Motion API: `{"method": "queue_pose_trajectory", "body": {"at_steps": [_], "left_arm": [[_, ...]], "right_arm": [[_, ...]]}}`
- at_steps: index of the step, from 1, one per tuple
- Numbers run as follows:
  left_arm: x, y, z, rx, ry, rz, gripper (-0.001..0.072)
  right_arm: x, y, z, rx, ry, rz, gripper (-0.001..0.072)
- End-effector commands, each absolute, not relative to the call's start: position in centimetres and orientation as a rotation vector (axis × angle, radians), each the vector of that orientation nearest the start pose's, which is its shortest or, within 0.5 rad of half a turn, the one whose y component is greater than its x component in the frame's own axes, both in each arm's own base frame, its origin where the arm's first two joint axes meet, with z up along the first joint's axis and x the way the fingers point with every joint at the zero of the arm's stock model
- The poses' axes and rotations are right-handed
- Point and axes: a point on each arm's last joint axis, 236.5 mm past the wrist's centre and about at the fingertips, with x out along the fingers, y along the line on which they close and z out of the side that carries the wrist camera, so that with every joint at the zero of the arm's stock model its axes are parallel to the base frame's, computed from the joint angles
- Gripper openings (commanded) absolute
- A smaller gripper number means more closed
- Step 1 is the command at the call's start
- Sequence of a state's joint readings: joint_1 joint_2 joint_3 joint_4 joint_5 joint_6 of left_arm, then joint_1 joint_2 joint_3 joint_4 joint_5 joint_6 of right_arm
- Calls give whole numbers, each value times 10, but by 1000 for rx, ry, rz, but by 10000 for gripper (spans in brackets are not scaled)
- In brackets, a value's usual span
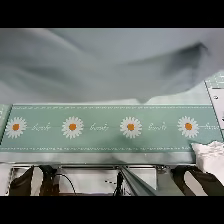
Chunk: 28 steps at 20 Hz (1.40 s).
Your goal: Fold the shirts.
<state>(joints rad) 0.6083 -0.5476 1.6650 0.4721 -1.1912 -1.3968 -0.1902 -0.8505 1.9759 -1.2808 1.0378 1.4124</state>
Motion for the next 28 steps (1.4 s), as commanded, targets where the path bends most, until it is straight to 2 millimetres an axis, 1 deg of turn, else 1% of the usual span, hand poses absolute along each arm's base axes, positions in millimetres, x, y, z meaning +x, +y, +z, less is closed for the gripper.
{"method": "queue_pose_trajectory", "body": {"at_steps": [1,2,3,4,6,7,9,10,12,14,15,16,18,20,21,22,24,25,26,28], "left_arm": [[173,-125,486,-264,21,-404,20],[166,-132,480,-276,48,-412,20],[160,-139,468,-293,100,-420,20],[155,-143,454,-301,162,-421,20],[152,-138,423,-303,294,-377,20],[151,-132,411,-305,344,-345,20],[154,-122,394,-320,404,-309,20],[159,-119,387,-352,427,-306,20],[174,-108,361,-428,501,-306,20],[193,-94,323,-507,592,-312,20],[205,-86,305,-549,618,-309,20],[219,-76,286,-608,627,-295,20],[251,-50,251,-709,608,-242,20],[279,-25,210,-809,623,-180,20],[293,-13,188,-856,639,-150,20],[306,-4,170,-880,655,-131,20],[335,10,139,-901,686,-110,20],[353,17,126,-912,685,-109,21],[369,21,116,-938,677,-109,21],[399,32,93,-1016,654,-96,21]], "right_arm": [[215,13,564,-21,-196,38,23],[208,15,561,-19,-183,41,23],[205,16,555,-22,-158,44,23],[206,16,545,-26,-116,41,23],[216,9,518,-36,1,20,23],[225,1,496,-46,94,-2,23],[248,-16,448,-54,300,-43,23],[263,-20,431,-47,371,-40,23],[306,-18,401,-22,477,8,23],[358,-8,358,32,600,95,23],[385,-1,332,71,664,148,23],[409,5,307,110,720,190,23],[456,15,251,201,833,263,23],[488,28,198,235,923,297,23],[503,39,174,235,955,317,23],[516,53,154,234,973,337,23],[544,77,121,228,968,352,23],[557,85,110,228,947,350,24],[570,91,103,235,920,345,24],[593,101,96,268,859,322,24]]}}
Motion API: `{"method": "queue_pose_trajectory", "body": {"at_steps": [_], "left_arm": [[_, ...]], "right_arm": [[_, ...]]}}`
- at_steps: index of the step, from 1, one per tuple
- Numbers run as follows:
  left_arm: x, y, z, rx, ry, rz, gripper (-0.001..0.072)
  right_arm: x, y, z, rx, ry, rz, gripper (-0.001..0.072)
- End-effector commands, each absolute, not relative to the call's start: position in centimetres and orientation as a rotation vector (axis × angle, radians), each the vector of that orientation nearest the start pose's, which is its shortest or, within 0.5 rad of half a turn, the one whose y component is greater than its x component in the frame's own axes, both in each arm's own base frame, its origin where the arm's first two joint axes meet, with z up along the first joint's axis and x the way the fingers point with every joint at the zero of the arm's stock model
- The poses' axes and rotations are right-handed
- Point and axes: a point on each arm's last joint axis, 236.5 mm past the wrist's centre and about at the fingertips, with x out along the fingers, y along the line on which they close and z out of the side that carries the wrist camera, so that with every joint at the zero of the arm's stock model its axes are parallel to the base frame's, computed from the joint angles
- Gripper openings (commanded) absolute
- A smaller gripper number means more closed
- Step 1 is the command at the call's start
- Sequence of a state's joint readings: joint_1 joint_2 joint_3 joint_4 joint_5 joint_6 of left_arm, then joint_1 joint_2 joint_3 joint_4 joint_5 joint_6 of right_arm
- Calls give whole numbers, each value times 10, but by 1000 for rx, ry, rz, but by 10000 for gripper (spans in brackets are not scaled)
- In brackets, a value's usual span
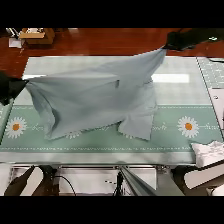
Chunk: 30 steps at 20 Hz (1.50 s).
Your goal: Fold the shirts.
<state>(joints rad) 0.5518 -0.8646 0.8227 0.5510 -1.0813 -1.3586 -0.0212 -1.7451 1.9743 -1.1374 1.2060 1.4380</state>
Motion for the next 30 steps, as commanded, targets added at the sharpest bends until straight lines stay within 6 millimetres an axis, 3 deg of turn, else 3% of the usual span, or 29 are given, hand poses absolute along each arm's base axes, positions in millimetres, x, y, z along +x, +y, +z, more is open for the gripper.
{"method": "queue_pose_trajectory", "body": {"at_steps": [1,4,7,8,10,11,12,13,14,16,17,18,21,22,23,24,27,30], "left_arm": [[411,38,81,-1048,644,-92,21],[434,53,47,-1081,634,-72,21],[436,50,16,-1077,703,-85,24],[435,48,10,-1090,722,-93,82],[432,49,17,-1103,723,-124,416],[430,58,34,-1111,705,-163,460],[424,72,56,-1105,687,-207,460],[412,88,70,-1100,706,-221,451],[389,104,71,-1096,803,-193,451],[312,123,36,-1024,1160,-44,451],[274,128,19,-960,1322,22,451],[248,133,6,-952,1410,122,451],[219,102,-14,-961,1497,89,456],[208,92,-23,-977,1536,83,499],[199,81,-32,-999,1573,71,624],[190,70,-40,-1012,1611,49,683],[181,45,-64,-986,1660,4,683],[188,33,-81,-906,1662,1,683]], "right_arm": [[601,102,96,290,831,306,24],[617,101,91,347,790,267,24],[614,102,67,346,852,266,27],[610,103,59,346,882,271,94],[599,100,55,298,924,296,310],[591,89,63,257,937,310,356],[579,70,72,223,960,299,356],[565,47,79,180,994,270,356],[545,17,84,111,1050,221,356],[502,-49,80,-33,1207,81,355],[487,-70,78,5,1254,29,355],[481,-79,77,71,1270,24,355],[474,-83,71,223,1269,90,355],[474,-83,67,254,1265,108,355],[474,-85,63,276,1260,114,355],[474,-88,57,289,1256,116,355],[476,-89,39,301,1254,118,355],[473,-86,29,309,1269,128,355]]}}
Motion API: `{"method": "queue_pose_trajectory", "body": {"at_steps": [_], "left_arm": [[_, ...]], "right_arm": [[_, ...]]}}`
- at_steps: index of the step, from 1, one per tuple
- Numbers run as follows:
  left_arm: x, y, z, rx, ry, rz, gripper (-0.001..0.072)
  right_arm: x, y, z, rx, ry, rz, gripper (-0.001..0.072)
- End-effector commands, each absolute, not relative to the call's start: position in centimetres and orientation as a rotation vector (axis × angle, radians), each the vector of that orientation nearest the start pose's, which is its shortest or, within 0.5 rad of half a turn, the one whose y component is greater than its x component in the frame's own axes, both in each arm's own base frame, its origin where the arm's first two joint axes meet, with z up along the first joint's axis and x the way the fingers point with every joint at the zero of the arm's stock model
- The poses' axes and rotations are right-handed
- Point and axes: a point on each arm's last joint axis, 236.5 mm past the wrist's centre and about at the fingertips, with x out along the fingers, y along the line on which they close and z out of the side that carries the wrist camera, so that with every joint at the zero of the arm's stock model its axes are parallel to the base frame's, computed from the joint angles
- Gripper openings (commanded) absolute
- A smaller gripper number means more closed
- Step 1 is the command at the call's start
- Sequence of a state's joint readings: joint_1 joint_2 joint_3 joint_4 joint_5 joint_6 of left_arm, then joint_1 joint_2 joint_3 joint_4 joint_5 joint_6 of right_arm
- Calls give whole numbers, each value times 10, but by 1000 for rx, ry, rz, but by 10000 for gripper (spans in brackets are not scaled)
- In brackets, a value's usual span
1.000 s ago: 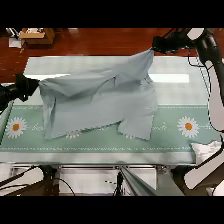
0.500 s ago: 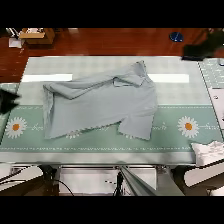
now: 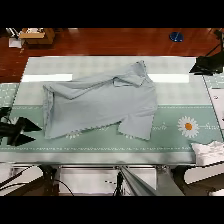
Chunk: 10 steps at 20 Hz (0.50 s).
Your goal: Fold the shirts.
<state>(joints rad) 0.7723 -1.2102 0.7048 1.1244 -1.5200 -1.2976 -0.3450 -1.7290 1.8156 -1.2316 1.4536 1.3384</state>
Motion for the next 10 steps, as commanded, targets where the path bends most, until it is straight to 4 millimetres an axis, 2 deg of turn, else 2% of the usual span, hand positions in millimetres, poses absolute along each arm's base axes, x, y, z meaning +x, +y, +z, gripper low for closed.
{"method": "queue_pose_trajectory", "body": {"at_steps": [1,6,10], "left_arm": [[192,31,-85,-874,1655,0,683],[220,30,-101,-812,1582,72,677],[245,17,-102,-799,1510,66,654]], "right_arm": [[474,-87,29,308,1265,127,355],[476,-85,30,315,1254,131,355],[475,-81,31,328,1261,147,355]]}}
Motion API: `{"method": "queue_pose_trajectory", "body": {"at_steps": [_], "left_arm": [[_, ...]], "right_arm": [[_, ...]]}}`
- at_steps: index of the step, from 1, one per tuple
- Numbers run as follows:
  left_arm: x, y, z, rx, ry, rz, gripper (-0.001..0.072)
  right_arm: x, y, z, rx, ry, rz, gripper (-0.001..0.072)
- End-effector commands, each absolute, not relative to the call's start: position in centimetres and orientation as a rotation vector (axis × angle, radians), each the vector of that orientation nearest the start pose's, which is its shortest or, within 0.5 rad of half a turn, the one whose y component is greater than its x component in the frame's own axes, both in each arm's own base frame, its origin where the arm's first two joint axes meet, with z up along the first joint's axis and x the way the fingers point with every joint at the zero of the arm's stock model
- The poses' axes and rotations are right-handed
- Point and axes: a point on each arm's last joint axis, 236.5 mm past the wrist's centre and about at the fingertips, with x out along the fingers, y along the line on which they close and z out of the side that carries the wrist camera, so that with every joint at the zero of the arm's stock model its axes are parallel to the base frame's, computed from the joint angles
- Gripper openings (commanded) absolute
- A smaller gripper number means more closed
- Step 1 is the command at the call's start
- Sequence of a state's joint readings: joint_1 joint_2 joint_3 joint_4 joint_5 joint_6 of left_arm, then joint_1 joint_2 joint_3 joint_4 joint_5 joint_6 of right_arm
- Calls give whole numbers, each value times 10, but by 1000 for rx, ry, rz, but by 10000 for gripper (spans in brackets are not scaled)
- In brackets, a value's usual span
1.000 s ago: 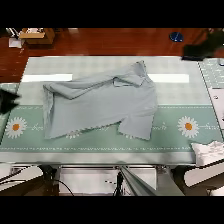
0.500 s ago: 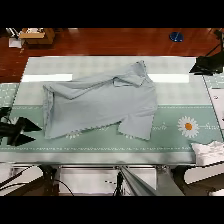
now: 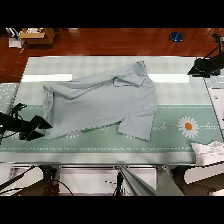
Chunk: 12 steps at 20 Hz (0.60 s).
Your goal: Fold the shirts.
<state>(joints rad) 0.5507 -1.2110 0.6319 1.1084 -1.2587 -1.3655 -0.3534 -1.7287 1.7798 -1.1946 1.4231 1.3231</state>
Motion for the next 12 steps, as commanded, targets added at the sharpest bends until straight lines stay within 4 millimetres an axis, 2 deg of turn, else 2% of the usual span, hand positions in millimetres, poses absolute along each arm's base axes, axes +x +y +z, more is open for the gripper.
{"method": "queue_pose_trajectory", "body": {"at_steps": [1,2,3,4,5,6,7,8,10,12], "left_arm": [[246,14,-102,-789,1511,56,569],[246,11,-102,-783,1516,48,484],[245,9,-101,-780,1524,39,436],[244,7,-101,-781,1530,34,428],[242,5,-100,-786,1540,27,373],[239,3,-99,-777,1554,6,258],[236,0,-98,-767,1566,-18,107],[233,-1,-97,-758,1575,-37,22],[231,-3,-97,-758,1583,-45,21],[231,-3,-96,-757,1586,-50,21]], "right_arm": [[474,-81,31,329,1263,147,355],[474,-80,31,329,1266,149,355],[473,-80,31,329,1268,149,355],[473,-80,30,329,1270,150,355],[471,-80,30,330,1275,152,355],[470,-79,30,330,1279,154,355],[469,-79,30,329,1286,154,355],[467,-80,29,326,1294,153,355],[459,-87,25,299,1332,132,355],[444,-91,11,316,1391,122,355]]}}
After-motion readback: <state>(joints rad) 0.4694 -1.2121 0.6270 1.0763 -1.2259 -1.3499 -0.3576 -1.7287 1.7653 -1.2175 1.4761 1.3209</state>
